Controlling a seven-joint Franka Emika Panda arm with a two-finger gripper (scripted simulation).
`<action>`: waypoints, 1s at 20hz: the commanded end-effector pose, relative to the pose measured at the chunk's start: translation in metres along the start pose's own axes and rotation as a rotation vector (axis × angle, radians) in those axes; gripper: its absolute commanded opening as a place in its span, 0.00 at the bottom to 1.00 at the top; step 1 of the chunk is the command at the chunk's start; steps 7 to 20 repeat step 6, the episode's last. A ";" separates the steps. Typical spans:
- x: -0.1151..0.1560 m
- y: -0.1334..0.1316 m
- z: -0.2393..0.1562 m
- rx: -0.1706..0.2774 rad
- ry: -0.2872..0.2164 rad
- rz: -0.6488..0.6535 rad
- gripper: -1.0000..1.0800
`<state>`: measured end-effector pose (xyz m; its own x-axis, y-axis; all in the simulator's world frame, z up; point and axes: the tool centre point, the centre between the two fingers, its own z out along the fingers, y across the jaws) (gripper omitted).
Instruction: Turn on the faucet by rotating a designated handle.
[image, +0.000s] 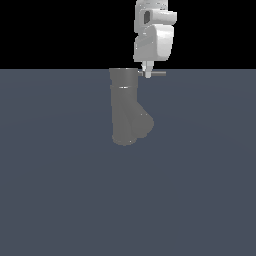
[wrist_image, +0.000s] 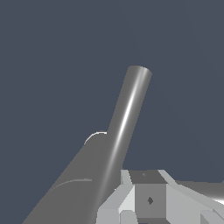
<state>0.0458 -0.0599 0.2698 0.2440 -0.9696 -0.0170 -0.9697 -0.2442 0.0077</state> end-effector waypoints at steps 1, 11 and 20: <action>0.043 0.005 -0.001 0.008 0.016 0.060 0.00; 0.053 -0.001 -0.001 0.008 0.016 0.065 0.00; 0.053 -0.001 -0.001 0.008 0.016 0.065 0.00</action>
